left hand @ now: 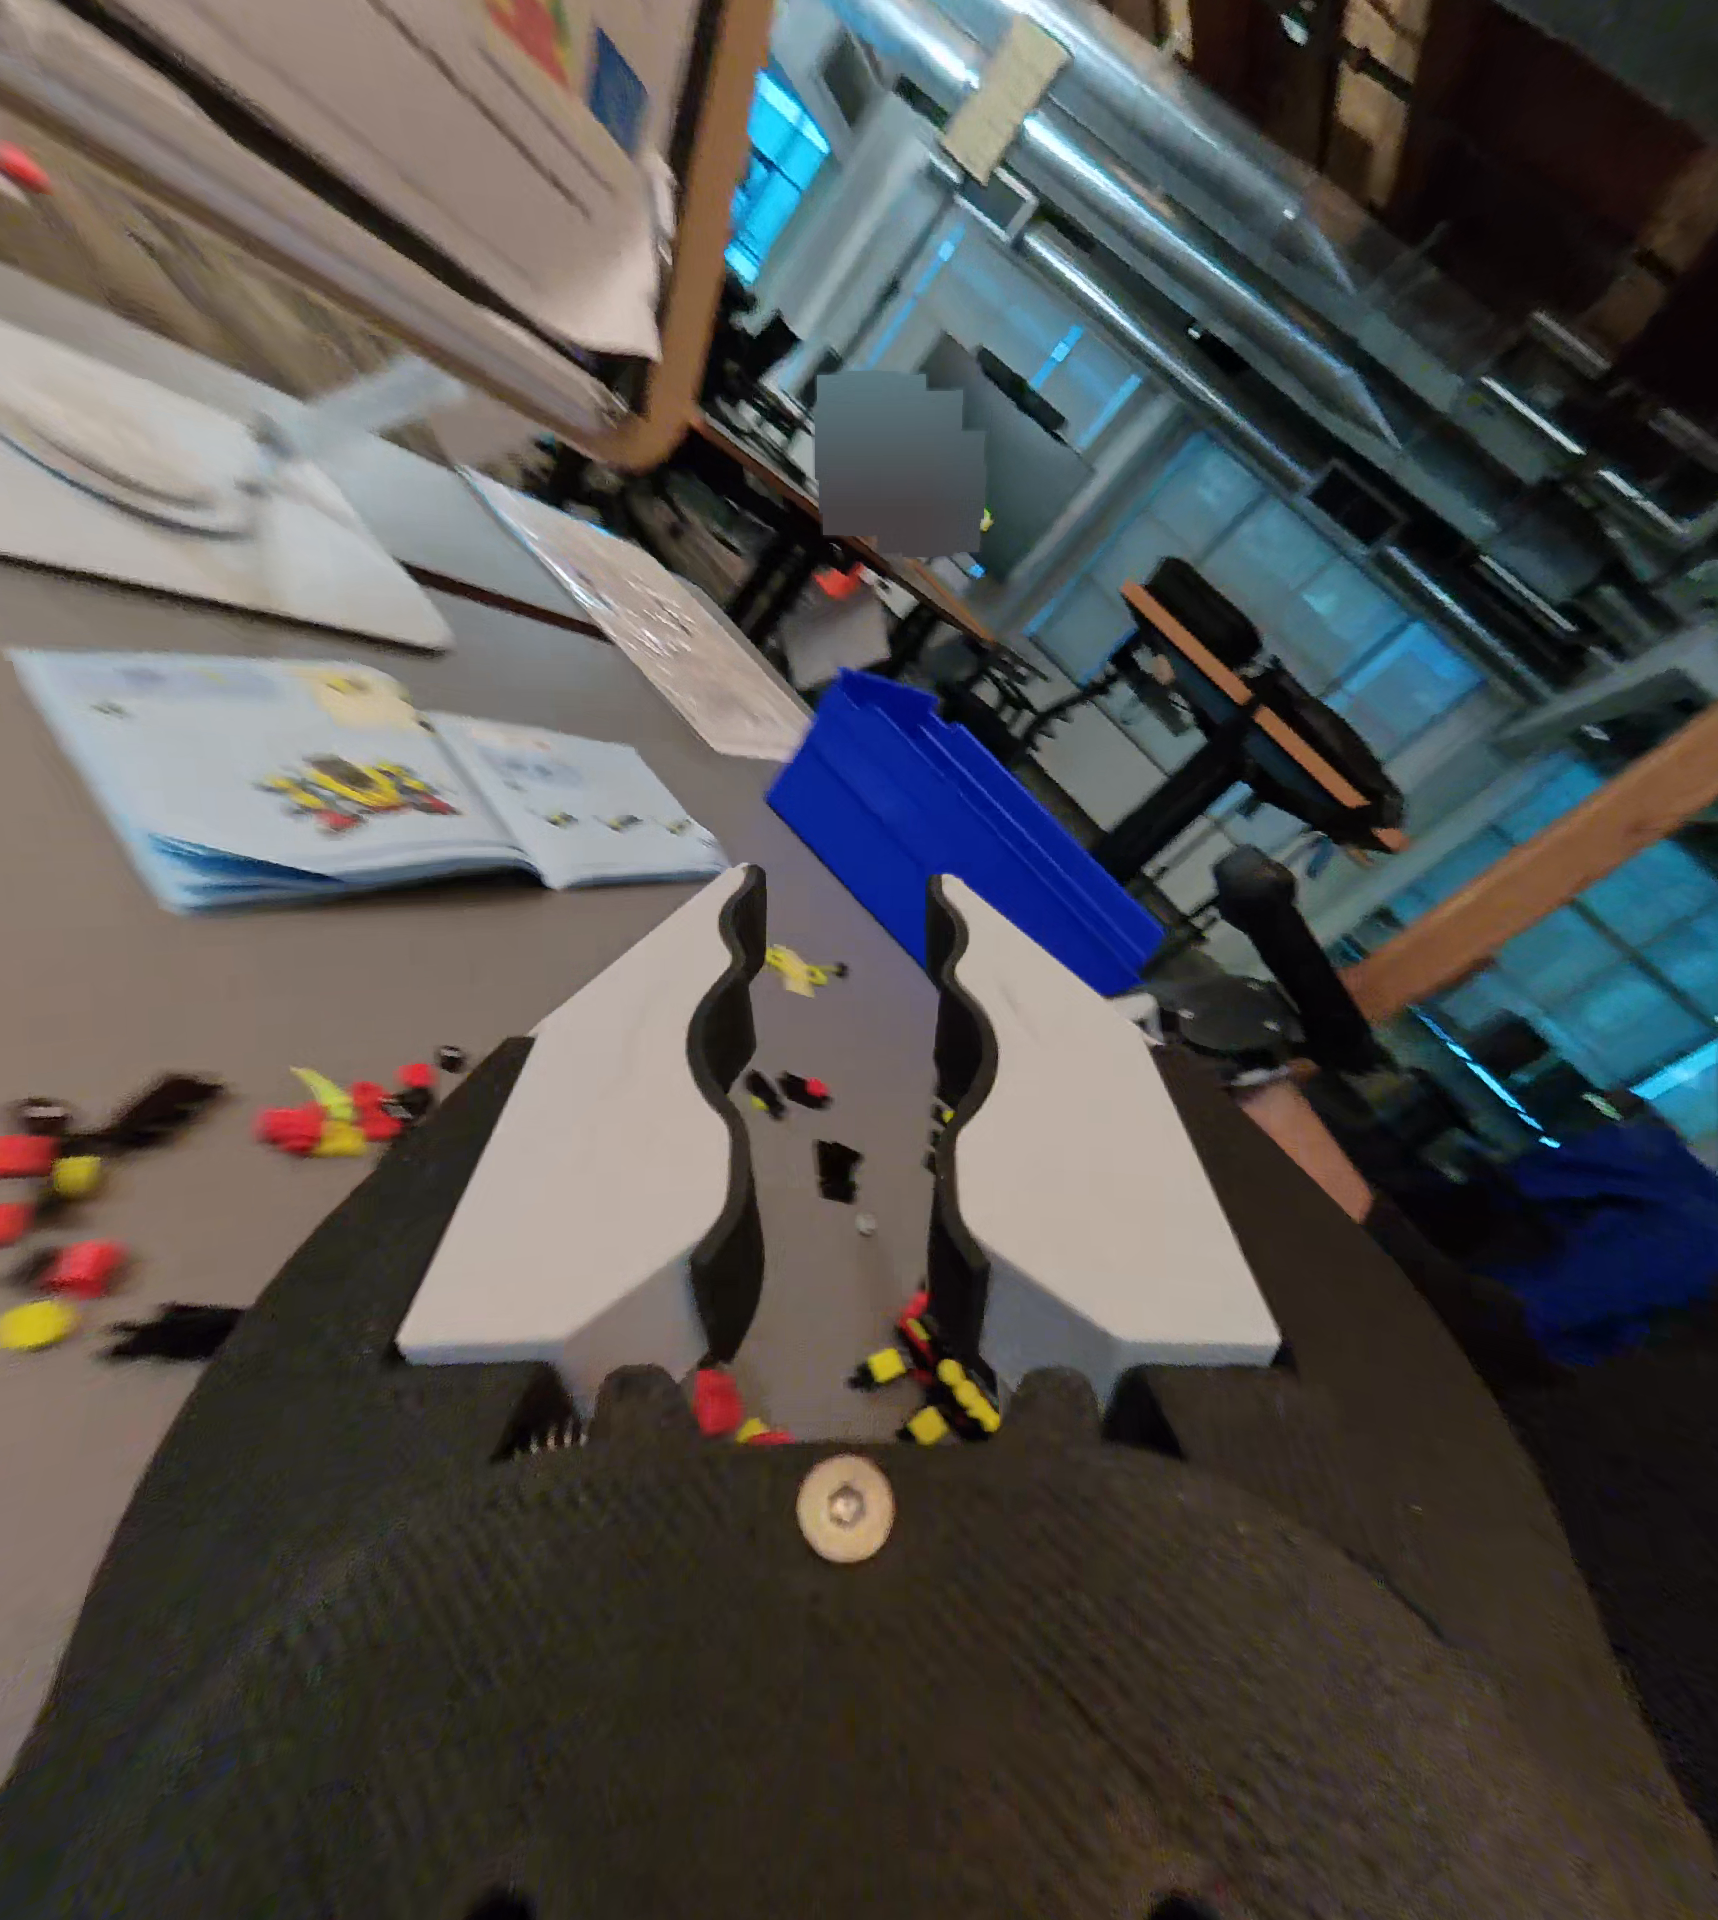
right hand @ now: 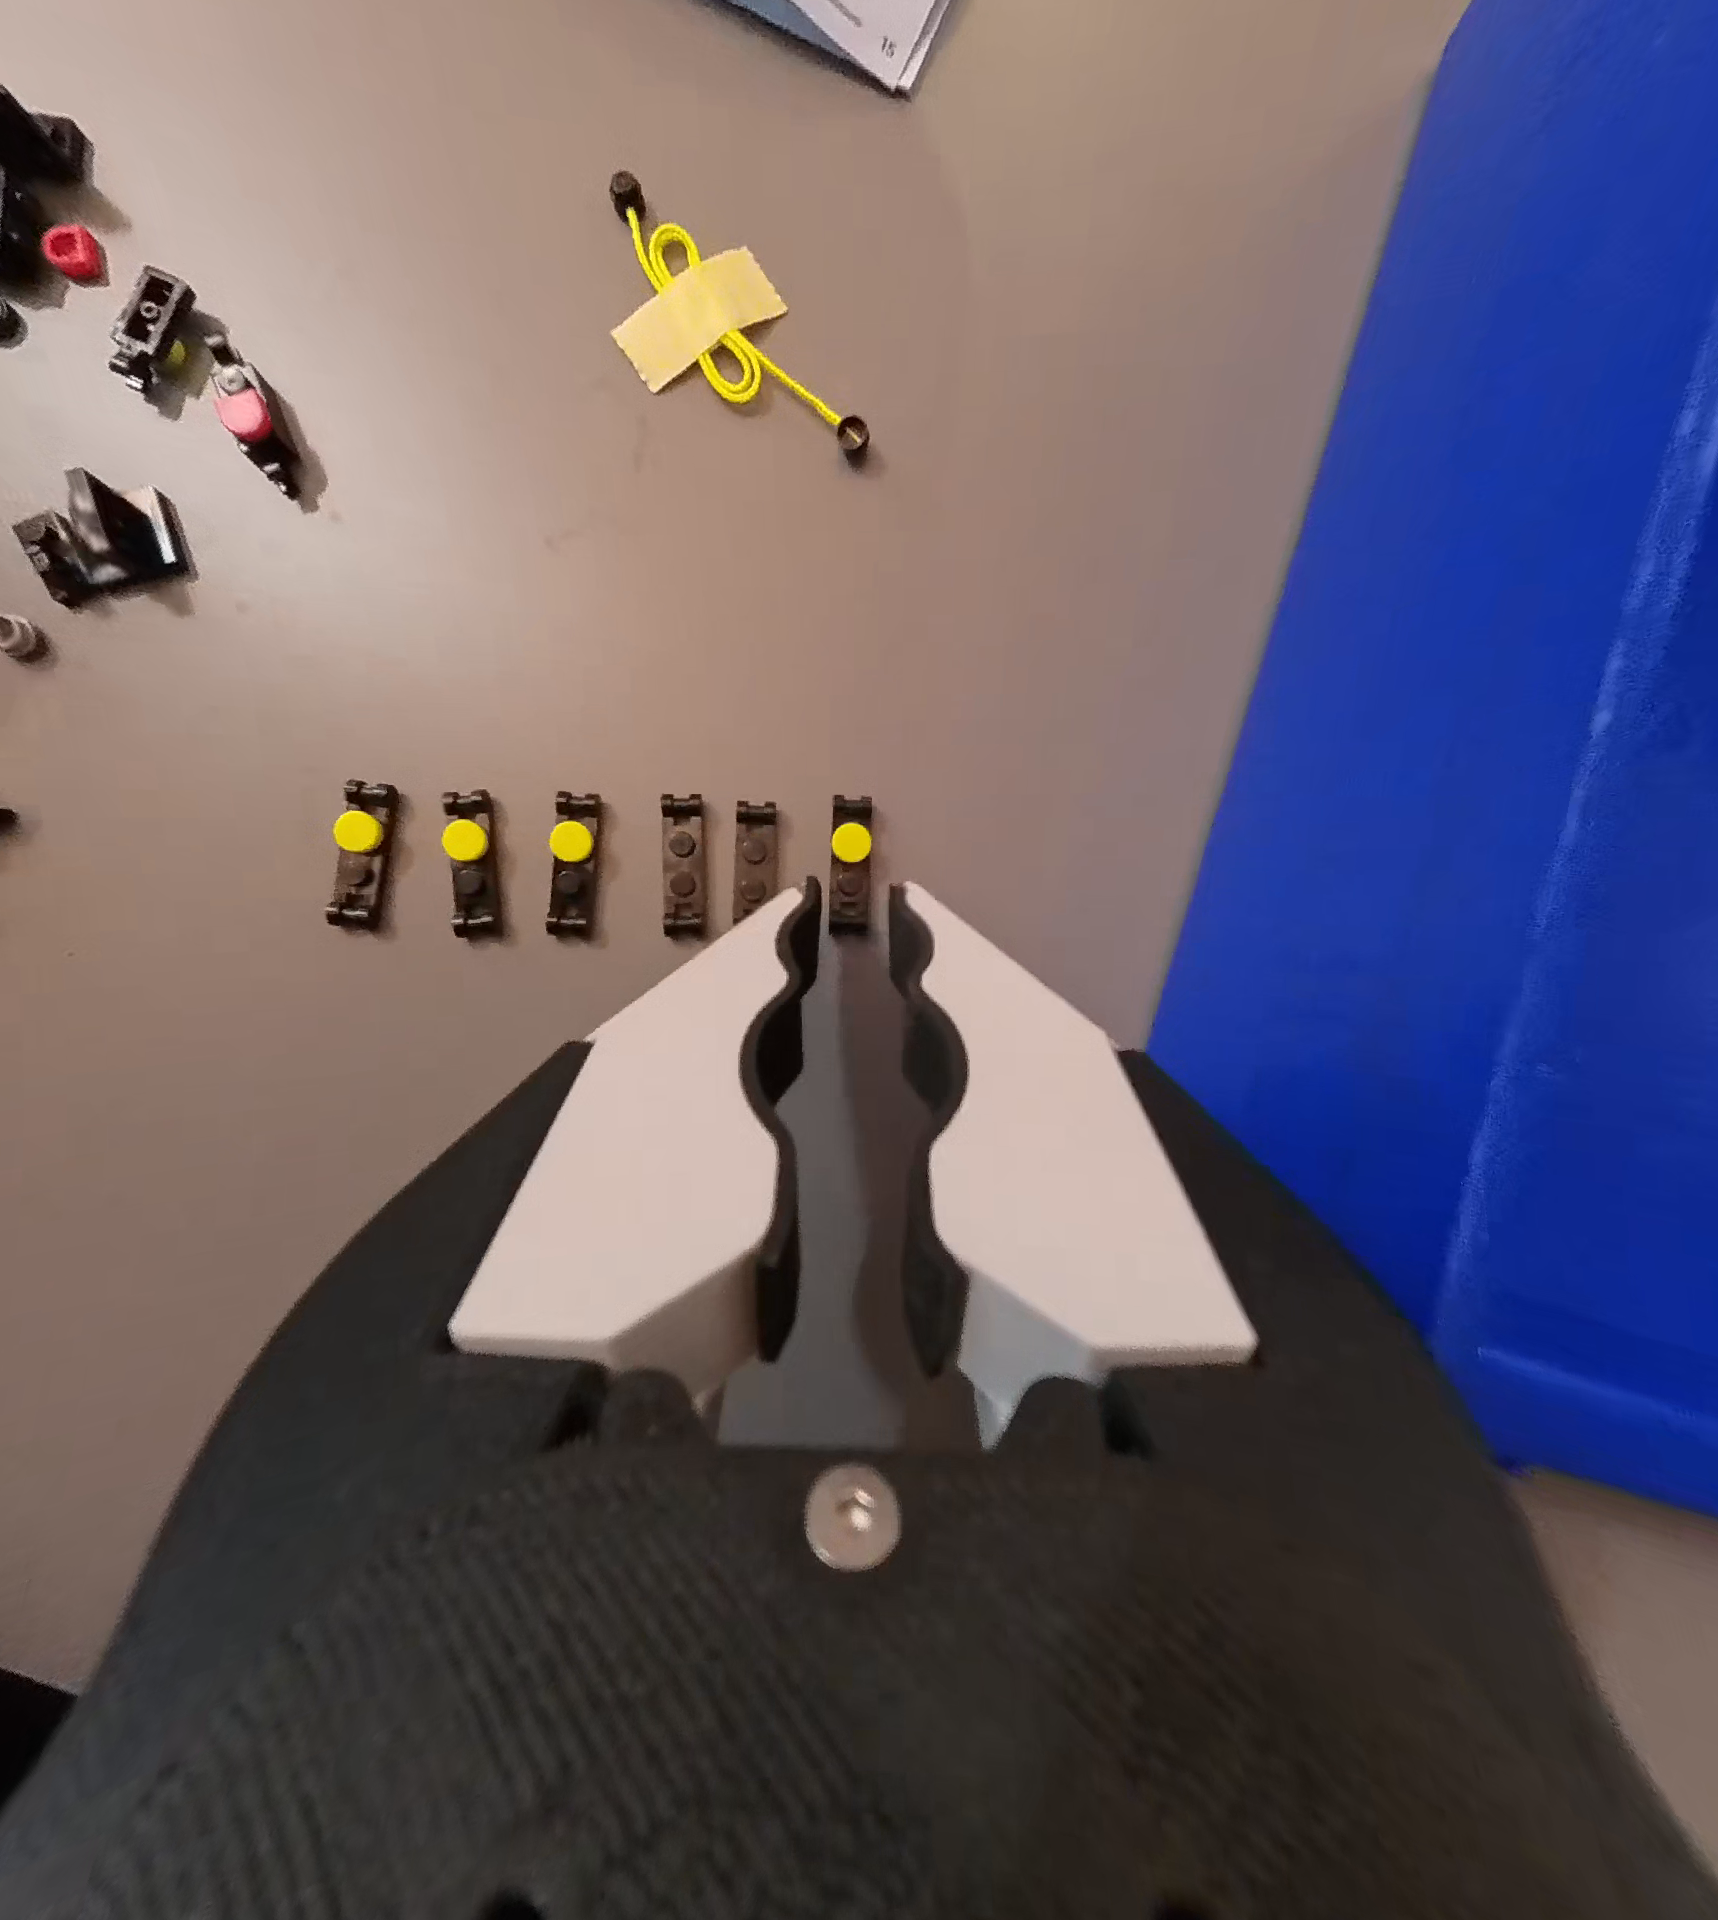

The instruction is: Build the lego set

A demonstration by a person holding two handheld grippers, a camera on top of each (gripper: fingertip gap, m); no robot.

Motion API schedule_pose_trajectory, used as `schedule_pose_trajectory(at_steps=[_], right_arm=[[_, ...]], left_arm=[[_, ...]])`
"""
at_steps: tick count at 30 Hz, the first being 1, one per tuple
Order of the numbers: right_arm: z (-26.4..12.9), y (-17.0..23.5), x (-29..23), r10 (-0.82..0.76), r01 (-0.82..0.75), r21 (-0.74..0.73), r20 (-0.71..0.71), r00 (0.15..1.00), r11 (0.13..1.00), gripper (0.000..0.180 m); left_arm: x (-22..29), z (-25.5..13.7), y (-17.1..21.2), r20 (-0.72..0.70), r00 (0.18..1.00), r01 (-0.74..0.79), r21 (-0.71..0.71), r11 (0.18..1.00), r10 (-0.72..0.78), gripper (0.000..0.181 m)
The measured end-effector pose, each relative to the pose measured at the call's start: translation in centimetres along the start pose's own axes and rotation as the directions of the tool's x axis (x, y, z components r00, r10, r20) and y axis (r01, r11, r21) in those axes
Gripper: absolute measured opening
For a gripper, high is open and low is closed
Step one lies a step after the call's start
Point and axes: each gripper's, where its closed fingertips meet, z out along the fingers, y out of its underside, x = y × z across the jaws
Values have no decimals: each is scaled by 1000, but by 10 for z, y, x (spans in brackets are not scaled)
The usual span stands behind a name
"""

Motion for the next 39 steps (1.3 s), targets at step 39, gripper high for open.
schedule_pose_trajectory(at_steps=[39], right_arm=[[-26, -131, -157, -215, -117, 482, 579, 787, 868, 20]], left_arm=[[-113, -79, 0, 414, 816, -252, -375, 892, 404, 0]])
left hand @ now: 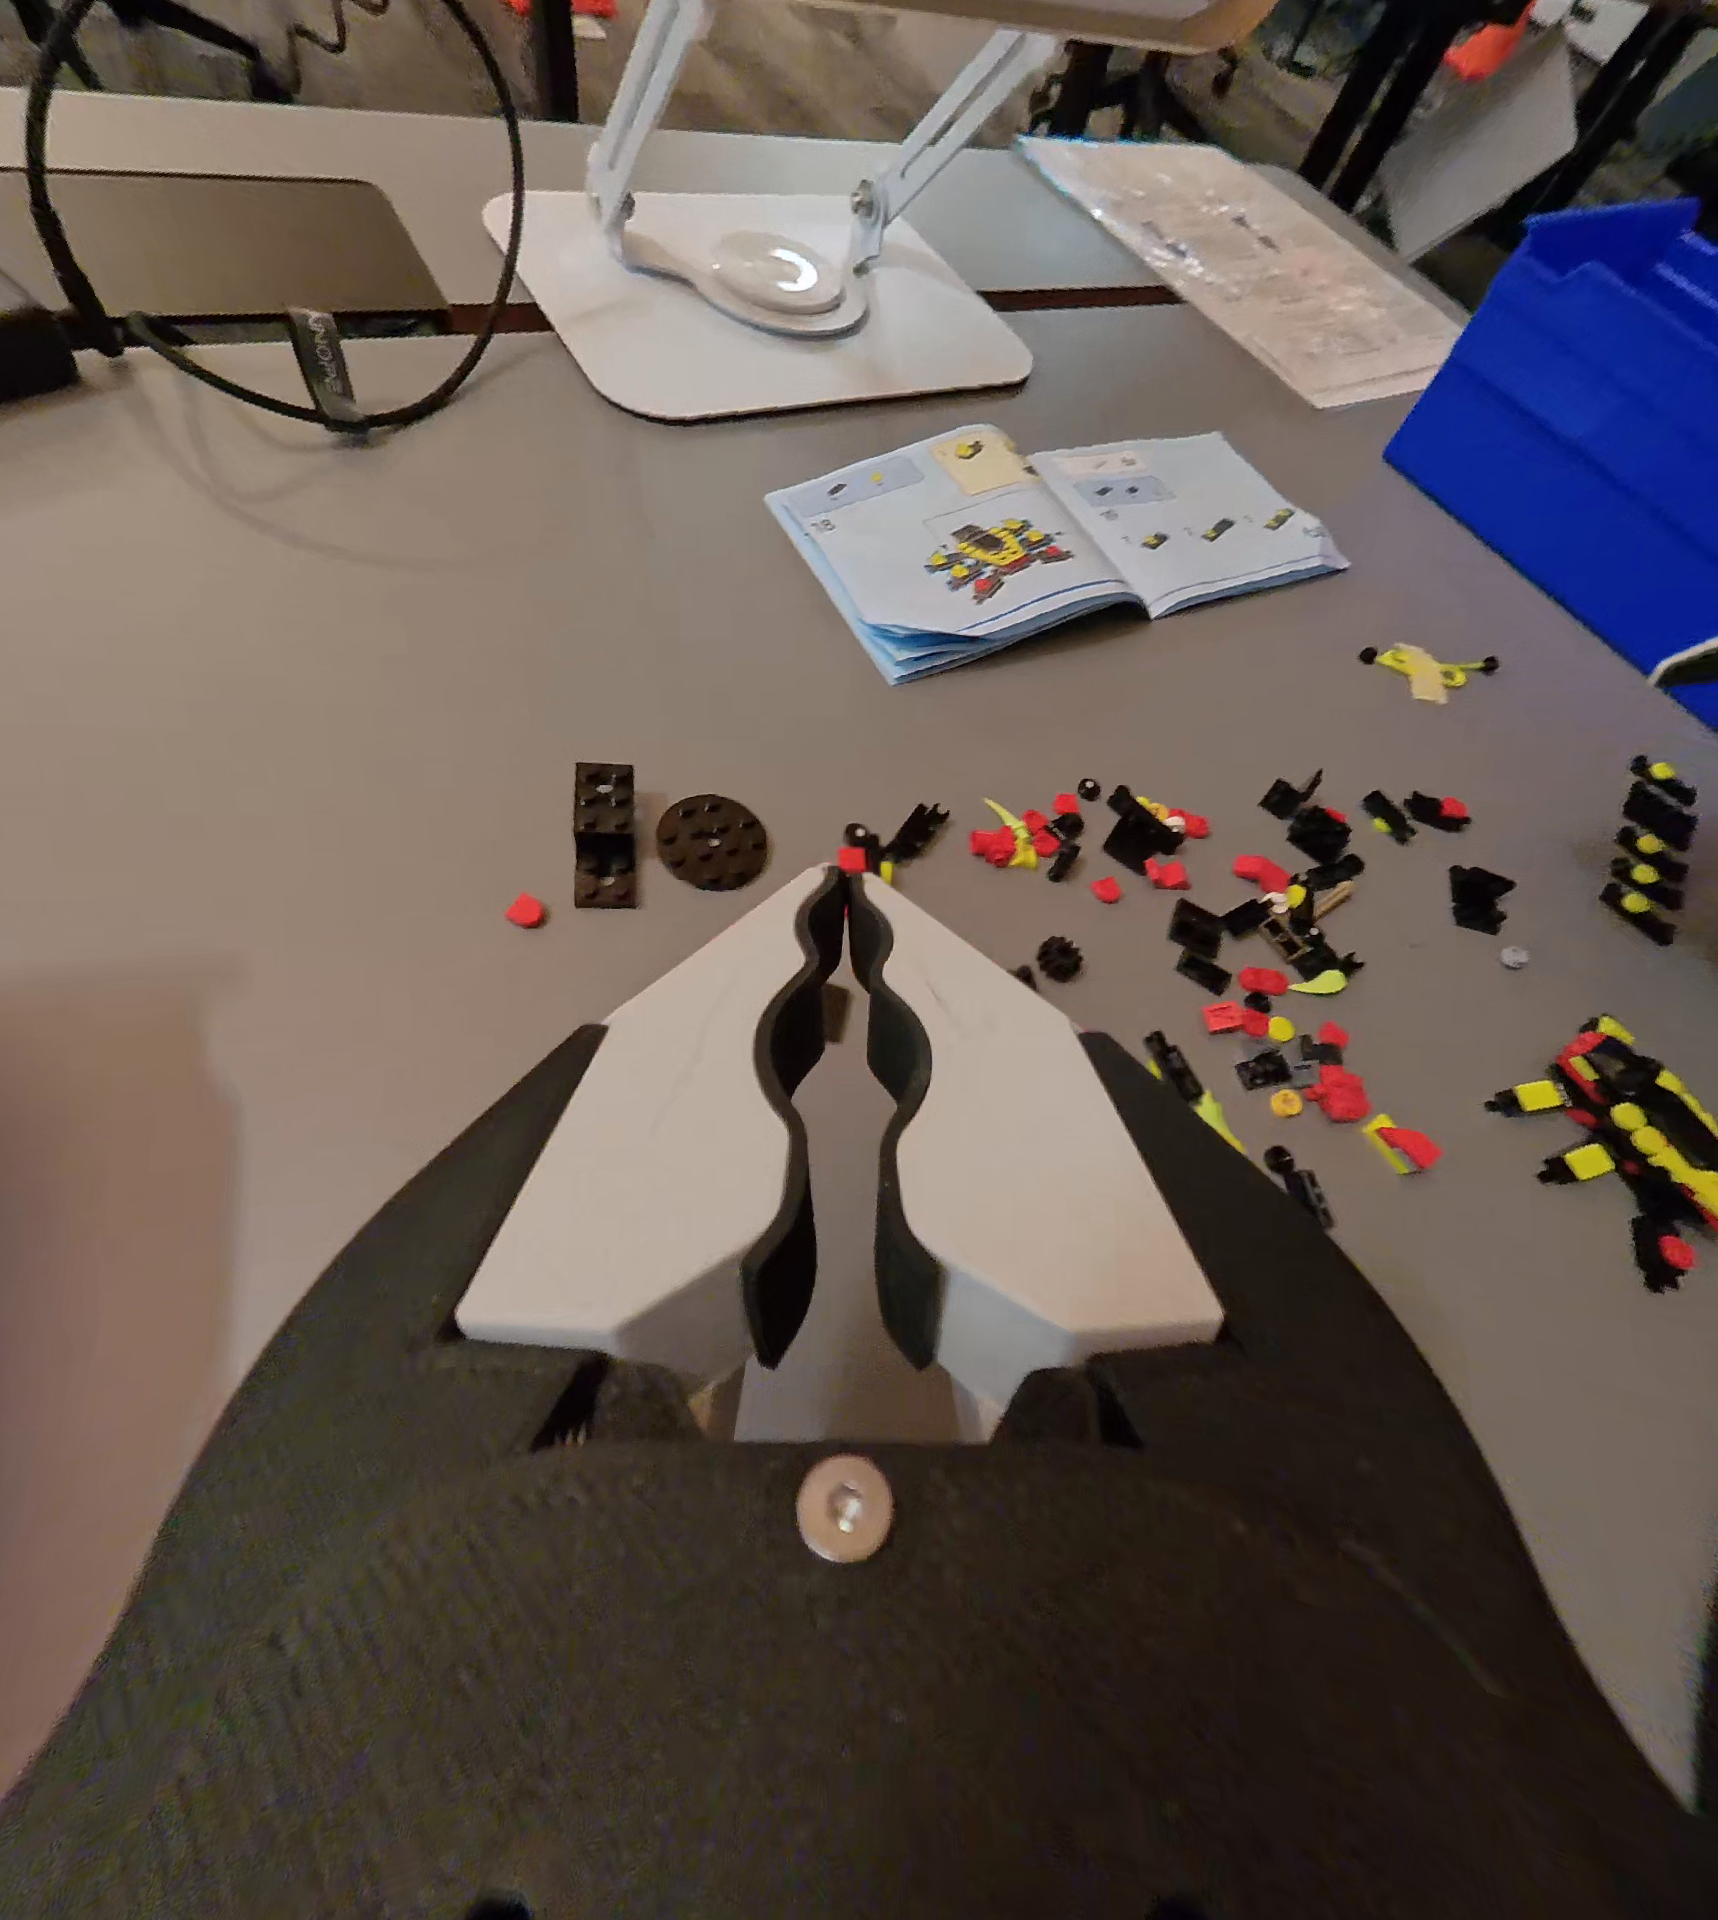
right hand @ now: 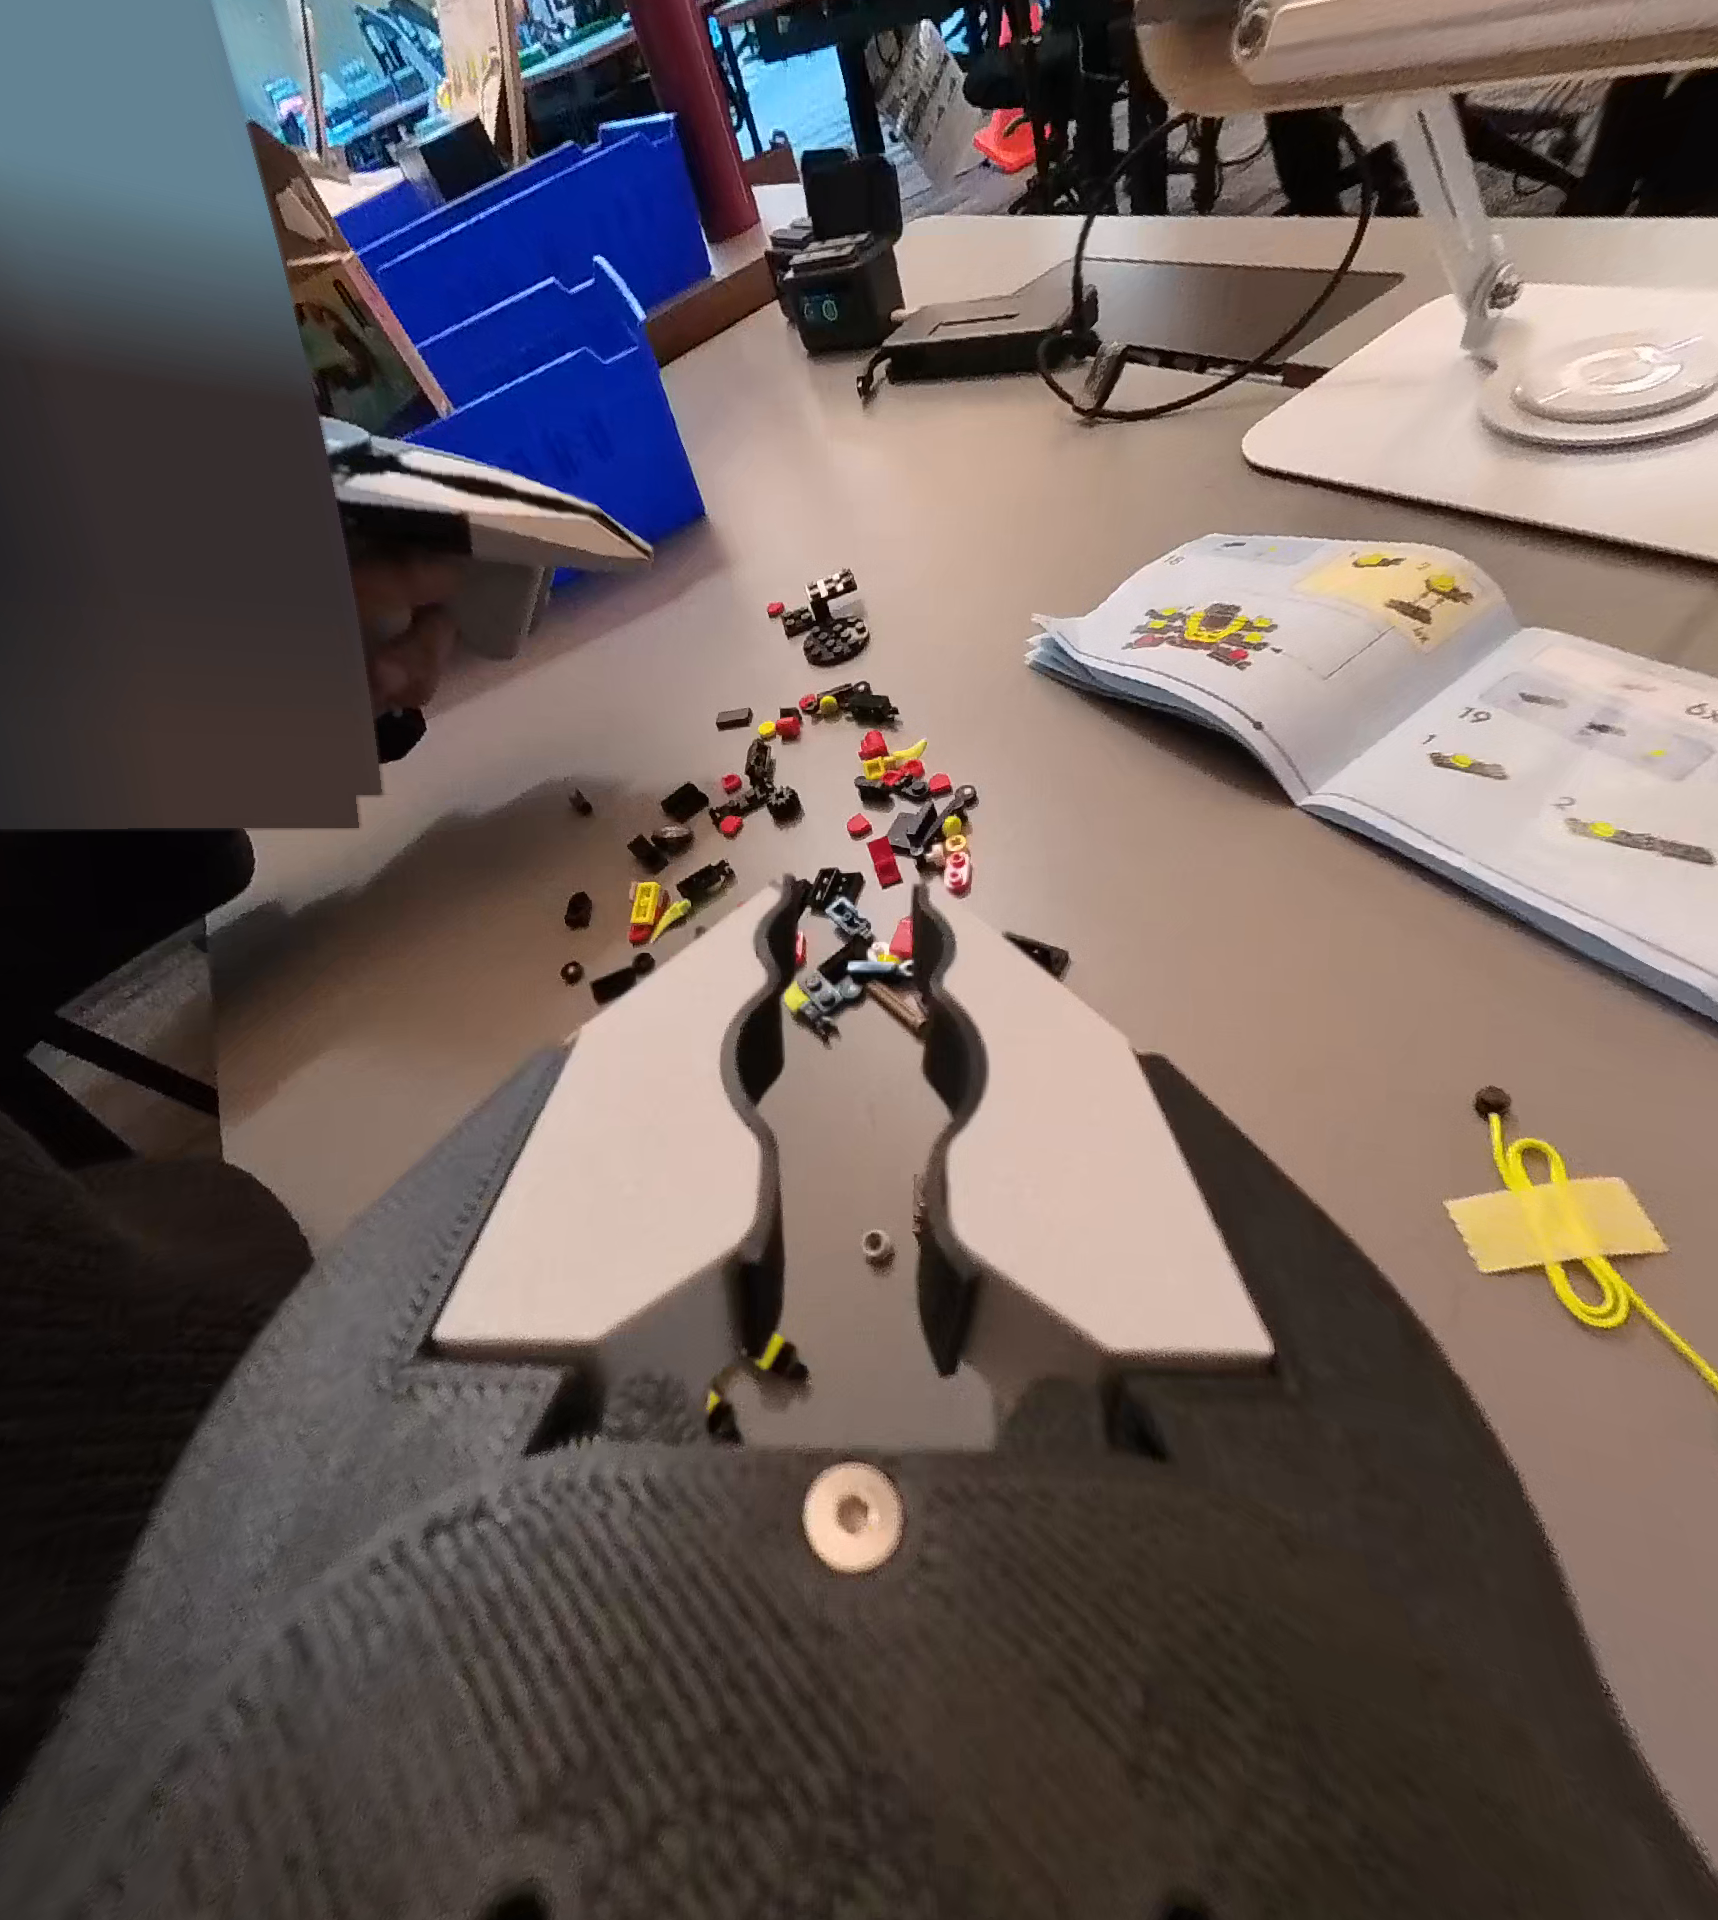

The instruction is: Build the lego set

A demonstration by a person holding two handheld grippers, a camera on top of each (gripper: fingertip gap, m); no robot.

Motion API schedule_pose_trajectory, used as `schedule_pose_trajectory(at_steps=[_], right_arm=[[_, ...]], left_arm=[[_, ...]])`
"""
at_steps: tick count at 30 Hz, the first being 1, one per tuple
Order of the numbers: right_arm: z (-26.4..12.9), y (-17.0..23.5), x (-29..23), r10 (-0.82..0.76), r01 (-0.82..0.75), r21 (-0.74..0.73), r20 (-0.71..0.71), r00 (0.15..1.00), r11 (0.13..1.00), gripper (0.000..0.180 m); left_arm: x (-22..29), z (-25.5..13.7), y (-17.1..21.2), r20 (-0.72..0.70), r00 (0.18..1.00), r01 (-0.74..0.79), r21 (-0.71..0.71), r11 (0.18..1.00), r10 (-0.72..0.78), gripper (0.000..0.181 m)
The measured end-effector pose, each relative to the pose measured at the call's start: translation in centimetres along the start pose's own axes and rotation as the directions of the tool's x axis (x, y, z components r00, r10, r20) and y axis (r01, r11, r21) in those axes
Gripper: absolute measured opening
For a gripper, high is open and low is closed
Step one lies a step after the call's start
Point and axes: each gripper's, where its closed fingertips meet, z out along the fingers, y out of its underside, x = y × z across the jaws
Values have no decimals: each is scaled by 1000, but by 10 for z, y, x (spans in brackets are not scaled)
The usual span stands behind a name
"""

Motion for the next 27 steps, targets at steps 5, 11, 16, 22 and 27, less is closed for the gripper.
schedule_pose_trajectory(at_steps=[5, 11, 16, 22, 27], right_arm=[[2, 16, 0, -5, 5, -39, -1, 1000, 999, 18], [0, 20, 4, 36, -36, -35, 16, 999, 999, 18], [-1, 22, 4, 47, -46, -39, 20, 999, 998, 17], [1, 24, 3, 46, -45, -46, 25, 999, 998, 18], [3, 26, 2, 45, -43, -55, 29, 999, 998, 18]], left_arm=[[-1, 6, 11, -11, 1000, 3, -50, 999, -4, 0], [9, 14, 35, -62, 993, -111, -186, 976, 101, 0], [5, 17, 42, -29, 985, -170, -228, 959, 168, 2], [10, 20, 46, -52, 987, -162, -241, 957, 154, 8], [19, 26, 55, -80, 979, -201, -282, 938, 186, 12]])
